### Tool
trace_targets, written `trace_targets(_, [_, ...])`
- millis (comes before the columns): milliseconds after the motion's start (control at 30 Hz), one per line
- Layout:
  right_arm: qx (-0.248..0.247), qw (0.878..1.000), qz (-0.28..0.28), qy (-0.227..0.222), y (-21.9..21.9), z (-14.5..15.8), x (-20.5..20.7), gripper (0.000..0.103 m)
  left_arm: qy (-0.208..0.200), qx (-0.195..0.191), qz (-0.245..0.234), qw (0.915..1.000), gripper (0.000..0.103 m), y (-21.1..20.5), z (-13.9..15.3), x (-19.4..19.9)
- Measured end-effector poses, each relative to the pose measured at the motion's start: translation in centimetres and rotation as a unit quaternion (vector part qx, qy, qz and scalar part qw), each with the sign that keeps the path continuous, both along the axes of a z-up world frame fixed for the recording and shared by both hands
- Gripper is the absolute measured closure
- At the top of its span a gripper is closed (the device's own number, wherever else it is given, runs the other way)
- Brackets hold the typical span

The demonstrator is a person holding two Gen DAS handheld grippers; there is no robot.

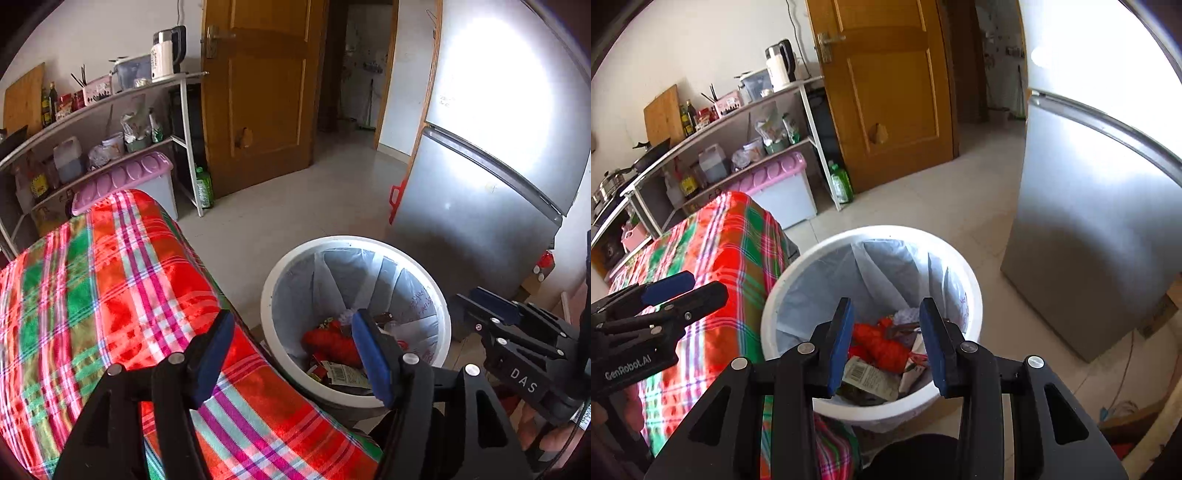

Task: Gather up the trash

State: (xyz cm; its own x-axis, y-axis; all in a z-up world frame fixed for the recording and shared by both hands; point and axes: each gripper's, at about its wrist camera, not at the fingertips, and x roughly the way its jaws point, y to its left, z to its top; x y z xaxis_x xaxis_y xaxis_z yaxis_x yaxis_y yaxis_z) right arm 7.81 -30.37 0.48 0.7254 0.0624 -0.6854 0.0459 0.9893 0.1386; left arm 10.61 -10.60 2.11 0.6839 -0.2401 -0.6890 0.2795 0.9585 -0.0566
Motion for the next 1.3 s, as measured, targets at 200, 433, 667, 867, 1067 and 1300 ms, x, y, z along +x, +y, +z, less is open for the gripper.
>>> trace_targets(200, [-0.005, 1.0, -0.001, -0.03, 1.2, 1.5, -3.3, 0.065, -0.027, -0.01, 0.018, 0.9994, 0.028, 1.4, 1.2, -3.1])
trace_targets(433, [-0.017, 0.998, -0.009, -0.056, 2.2, 2.7, -6.1, 0.065, -0.056, -0.004, 0.021, 0.9982, 0.025, 2.3, 2.0, -6.1])
trace_targets(667, [-0.031, 0.997, -0.01, -0.068, 3.4, 2.9, -7.9, 0.065, -0.076, 0.002, 0.037, 0.9964, 0.023, 3.4, 2.6, -7.9])
trace_targets(867, [-0.026, 0.997, -0.013, -0.077, 3.9, 2.8, -8.9, 0.065, -0.079, 0.003, 0.045, 0.9959, 0.021, 3.8, 2.5, -8.9])
trace_targets(1067, [-0.023, 0.996, -0.015, -0.083, 4.2, 2.9, -9.3, 0.065, -0.077, 0.008, 0.052, 0.9956, 0.021, 4.0, 2.2, -9.4])
trace_targets(1300, [-0.028, 0.996, -0.016, -0.08, 4.5, 2.9, -9.5, 0.065, -0.072, 0.017, 0.054, 0.9958, 0.021, 3.8, 1.7, -9.4])
